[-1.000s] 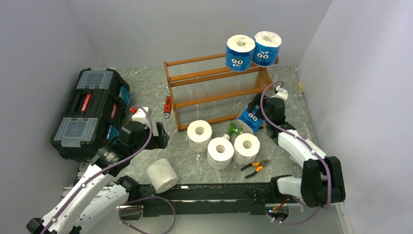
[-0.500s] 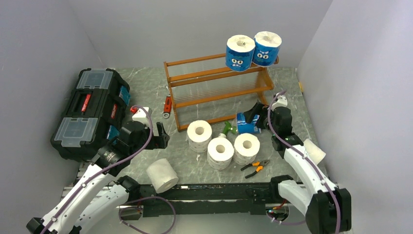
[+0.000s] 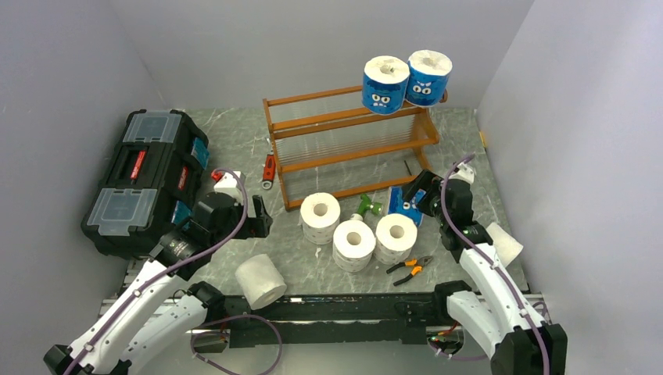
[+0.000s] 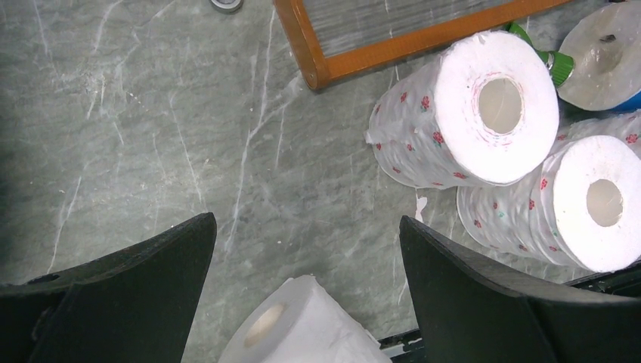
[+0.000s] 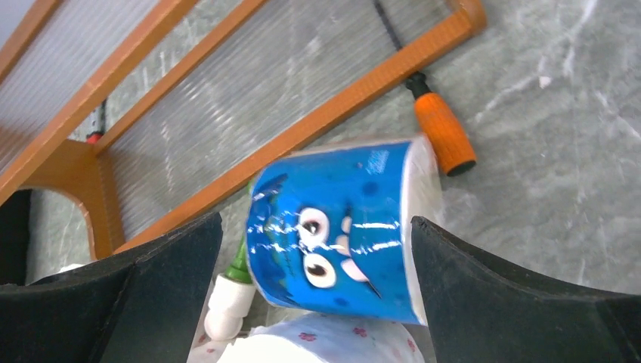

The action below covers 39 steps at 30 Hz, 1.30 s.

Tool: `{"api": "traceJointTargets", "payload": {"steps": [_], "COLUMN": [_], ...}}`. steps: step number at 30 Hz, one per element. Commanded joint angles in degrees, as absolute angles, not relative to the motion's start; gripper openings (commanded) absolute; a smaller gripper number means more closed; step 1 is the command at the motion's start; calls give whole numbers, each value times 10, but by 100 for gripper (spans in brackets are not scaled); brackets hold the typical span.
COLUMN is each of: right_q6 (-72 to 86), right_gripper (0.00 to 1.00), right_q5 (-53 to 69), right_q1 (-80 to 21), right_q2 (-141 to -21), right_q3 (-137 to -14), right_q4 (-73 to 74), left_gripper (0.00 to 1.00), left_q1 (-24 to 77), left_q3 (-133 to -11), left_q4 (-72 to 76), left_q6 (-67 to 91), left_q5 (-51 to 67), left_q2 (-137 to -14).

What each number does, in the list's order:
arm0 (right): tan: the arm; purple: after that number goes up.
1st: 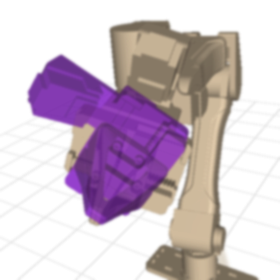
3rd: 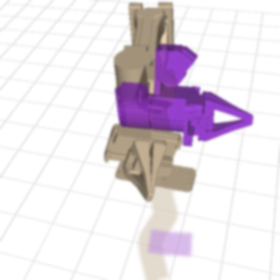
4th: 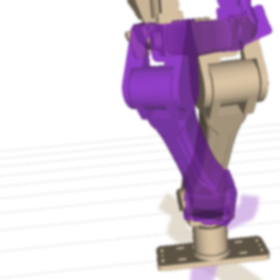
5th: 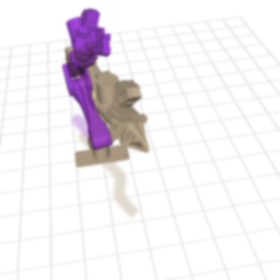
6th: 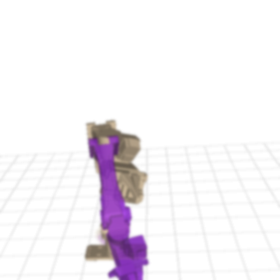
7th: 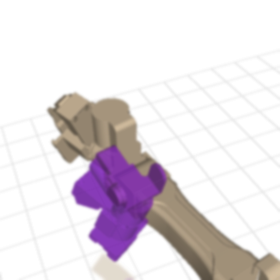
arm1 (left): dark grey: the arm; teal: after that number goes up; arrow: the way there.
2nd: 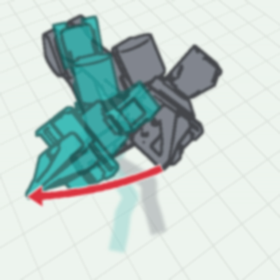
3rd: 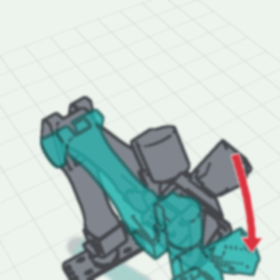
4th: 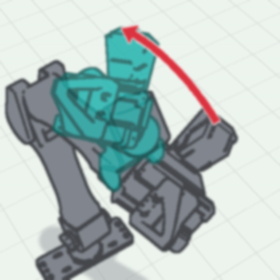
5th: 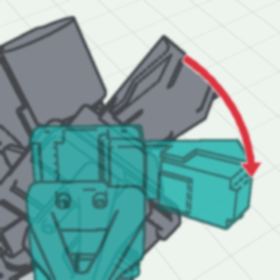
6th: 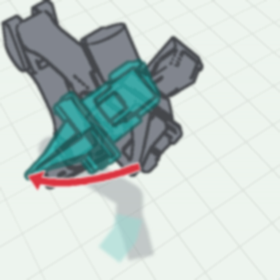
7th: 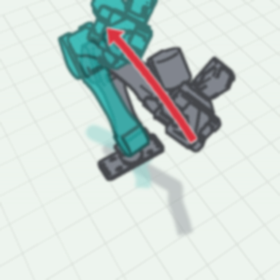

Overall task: Place and organize the paper towels onto the shelf
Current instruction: Adjust the paper towel on the shelf, then pick up the paper towel from the center of the board.

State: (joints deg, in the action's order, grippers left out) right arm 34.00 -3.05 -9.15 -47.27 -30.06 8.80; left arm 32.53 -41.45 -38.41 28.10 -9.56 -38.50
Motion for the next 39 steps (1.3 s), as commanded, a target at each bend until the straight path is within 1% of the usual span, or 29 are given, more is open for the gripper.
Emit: {"api": "traceJointTargets", "payload": {"steps": [1,6,10,15,21,26,32,39], "right_q6": [379,394,418,428,429,441,450,448], "right_gripper": [99,100,100,100,100,99,98,98], "right_q5": [-60,-15,83,110,134,200,258,283], "right_q1": [-71,-33,-3,-3,28,45,45,44], "right_q2": [-473,-487,-501,-510,-532,-564,-537,-485], "right_q3": [-283,-257,-212,-181,-164,-146,-123,-118], "right_q4": [80,53,-35,-99,-157,-223,-262,-236], "left_gripper": [98,97,97,97,97,97,97,97], "left_q1": [323,323,323,323,323,323,323,323], "left_q3": [-418,-421,-422,-420,-422,-422,-422,-425], "left_q4": [-373,-370,-369,-372,-372,-374,-373,-369], "left_q6": [280,277,276,279,280,280,281,280], "left_q5": [-106,-100,-98,-103,-106,-109,-111,-107], "left_q2": [-380,-392,-399,-398,-405,-412,-421,-437]}}
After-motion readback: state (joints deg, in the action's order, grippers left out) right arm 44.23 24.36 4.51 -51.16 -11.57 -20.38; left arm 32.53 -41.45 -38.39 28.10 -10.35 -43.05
